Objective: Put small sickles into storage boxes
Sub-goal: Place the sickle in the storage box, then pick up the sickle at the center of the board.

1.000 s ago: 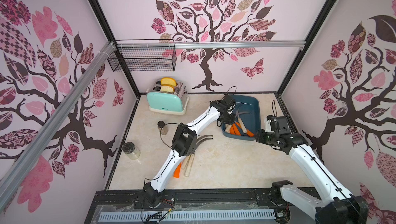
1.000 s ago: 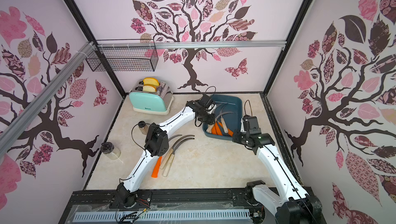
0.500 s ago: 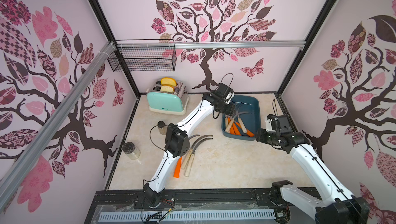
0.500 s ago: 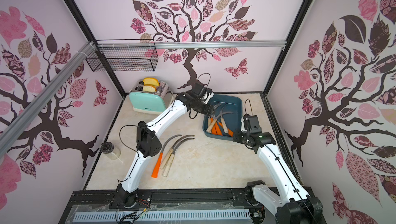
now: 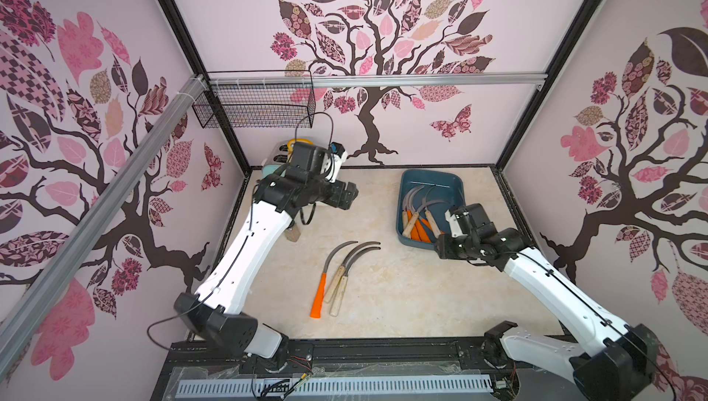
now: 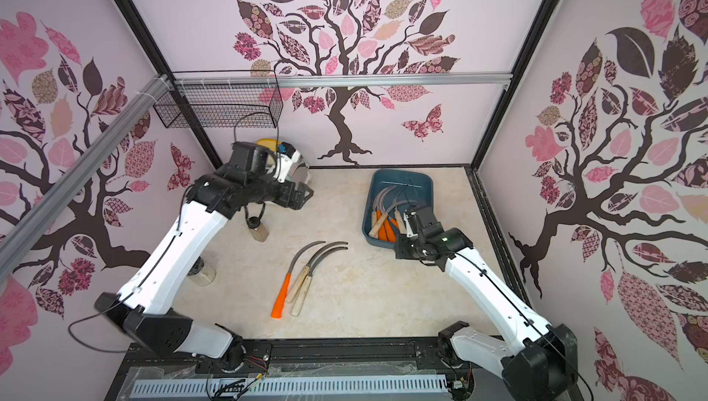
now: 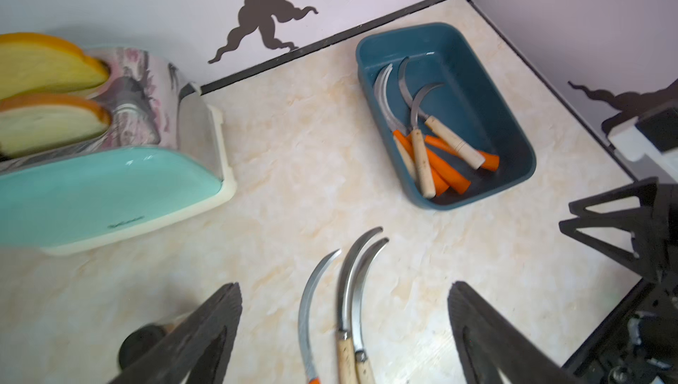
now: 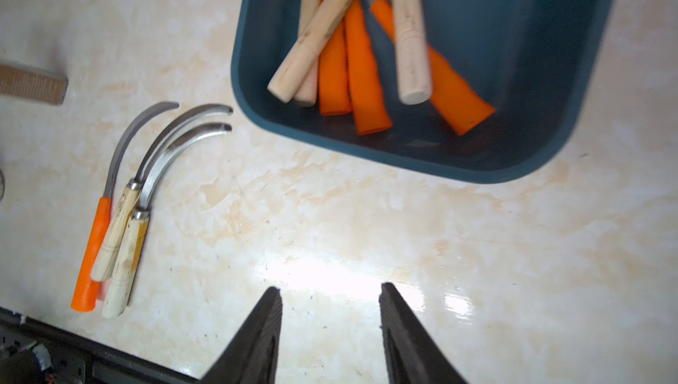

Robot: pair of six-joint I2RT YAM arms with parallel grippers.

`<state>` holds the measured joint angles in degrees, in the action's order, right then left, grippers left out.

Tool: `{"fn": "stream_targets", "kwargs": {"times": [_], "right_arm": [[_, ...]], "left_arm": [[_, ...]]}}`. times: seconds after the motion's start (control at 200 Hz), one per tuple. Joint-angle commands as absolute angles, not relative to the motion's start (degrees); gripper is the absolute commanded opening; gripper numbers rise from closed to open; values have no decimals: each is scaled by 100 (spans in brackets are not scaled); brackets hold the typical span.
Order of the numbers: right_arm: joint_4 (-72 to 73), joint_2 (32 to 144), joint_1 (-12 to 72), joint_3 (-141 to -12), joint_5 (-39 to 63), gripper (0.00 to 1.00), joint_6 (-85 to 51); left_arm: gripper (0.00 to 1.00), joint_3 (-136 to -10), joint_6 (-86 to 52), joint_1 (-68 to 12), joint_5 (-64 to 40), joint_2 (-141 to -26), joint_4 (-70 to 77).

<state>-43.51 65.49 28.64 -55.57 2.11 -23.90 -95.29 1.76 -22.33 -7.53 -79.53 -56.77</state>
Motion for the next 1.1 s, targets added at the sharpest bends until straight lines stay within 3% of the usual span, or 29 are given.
{"fn": "stream_targets", "kwargs": {"times": [0.0,0.185,0.415,0.74,1.095], "right_arm": [[-4291,6730,3561,-5762,-199,48,-3074],[-4179,7512,4712,-6164,-556,49,-3501],[-3850,8263,5513,-6452,-584,48,-3890],[-3587,9527,6450,-7155,-580,49,-4161],[-3061,10628,6812,-7733,-338,53,-4266]], "left_arm": [[96,-8951,532,-1694,-735,-7181,-5872],[96,-8114,721,-428,-1284,-6379,-6331],[95,-6969,702,846,-2064,-6075,-6238],[95,-6383,769,893,-2091,-5550,-5985],[95,-6421,702,892,-2004,-5644,-5894]]}}
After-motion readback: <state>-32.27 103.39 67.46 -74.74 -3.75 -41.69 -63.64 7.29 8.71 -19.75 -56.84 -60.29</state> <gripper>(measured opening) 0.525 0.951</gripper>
